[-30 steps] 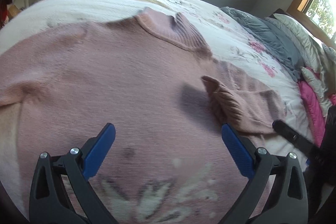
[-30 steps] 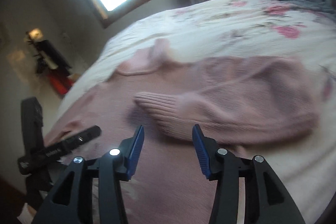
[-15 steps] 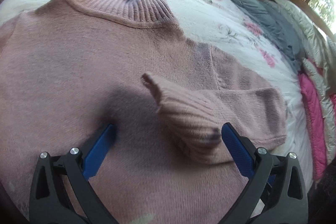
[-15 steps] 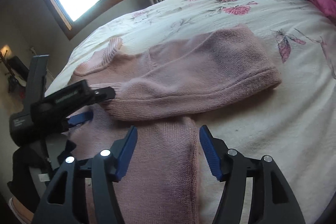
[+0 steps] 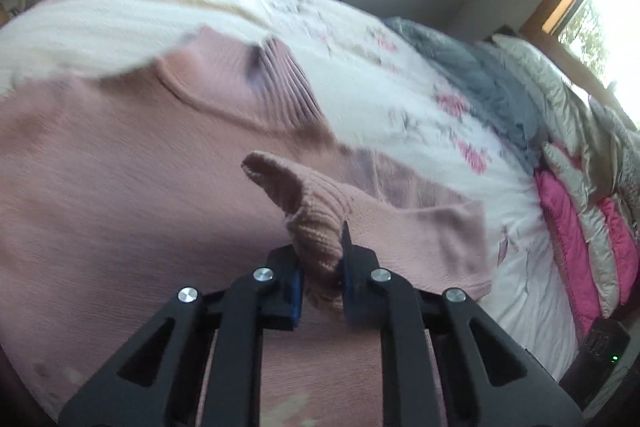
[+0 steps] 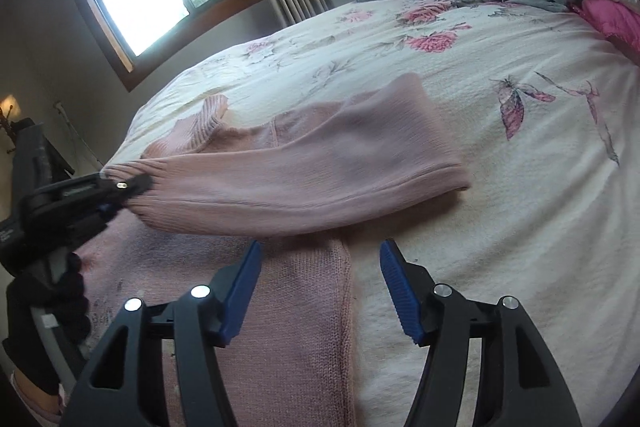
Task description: Fold small clothes
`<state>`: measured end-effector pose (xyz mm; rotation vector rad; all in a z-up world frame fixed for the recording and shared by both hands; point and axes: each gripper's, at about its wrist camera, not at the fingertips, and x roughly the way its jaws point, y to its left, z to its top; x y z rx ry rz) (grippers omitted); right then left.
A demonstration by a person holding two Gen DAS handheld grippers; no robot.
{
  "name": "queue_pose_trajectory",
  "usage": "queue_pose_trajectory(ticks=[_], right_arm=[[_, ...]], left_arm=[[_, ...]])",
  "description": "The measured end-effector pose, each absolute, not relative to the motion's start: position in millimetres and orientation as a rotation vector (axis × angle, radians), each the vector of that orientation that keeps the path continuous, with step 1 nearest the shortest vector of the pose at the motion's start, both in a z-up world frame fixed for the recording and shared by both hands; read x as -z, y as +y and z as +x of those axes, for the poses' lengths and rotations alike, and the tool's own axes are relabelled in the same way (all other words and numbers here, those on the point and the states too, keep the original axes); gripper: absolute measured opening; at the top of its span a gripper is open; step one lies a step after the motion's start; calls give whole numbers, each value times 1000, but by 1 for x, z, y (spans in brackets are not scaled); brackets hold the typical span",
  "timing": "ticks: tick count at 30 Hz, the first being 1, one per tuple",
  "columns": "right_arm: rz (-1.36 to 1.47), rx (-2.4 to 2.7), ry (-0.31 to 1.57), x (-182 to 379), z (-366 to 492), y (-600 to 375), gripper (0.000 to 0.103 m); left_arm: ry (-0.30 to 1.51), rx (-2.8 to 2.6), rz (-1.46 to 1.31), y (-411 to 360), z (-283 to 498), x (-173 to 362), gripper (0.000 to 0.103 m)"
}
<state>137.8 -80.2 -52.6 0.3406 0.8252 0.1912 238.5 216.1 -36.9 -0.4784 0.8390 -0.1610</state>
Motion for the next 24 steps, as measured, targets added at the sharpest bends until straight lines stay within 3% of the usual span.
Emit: queue_pose_trajectory(ticks=[9, 13, 18, 24], right_arm=[[350, -231, 820, 28, 154, -80, 63], [298, -311, 930, 37, 208, -58, 63], [202, -264, 1103, 91, 242, -40, 62], [141, -273, 1055, 90, 223, -33, 66]], left_arm=[[823, 76, -512, 303, 219, 30, 13], [864, 65, -537, 315, 219, 51, 14], [903, 27, -585, 336, 222, 76, 28], [849, -24, -620, 375, 199, 64, 34]])
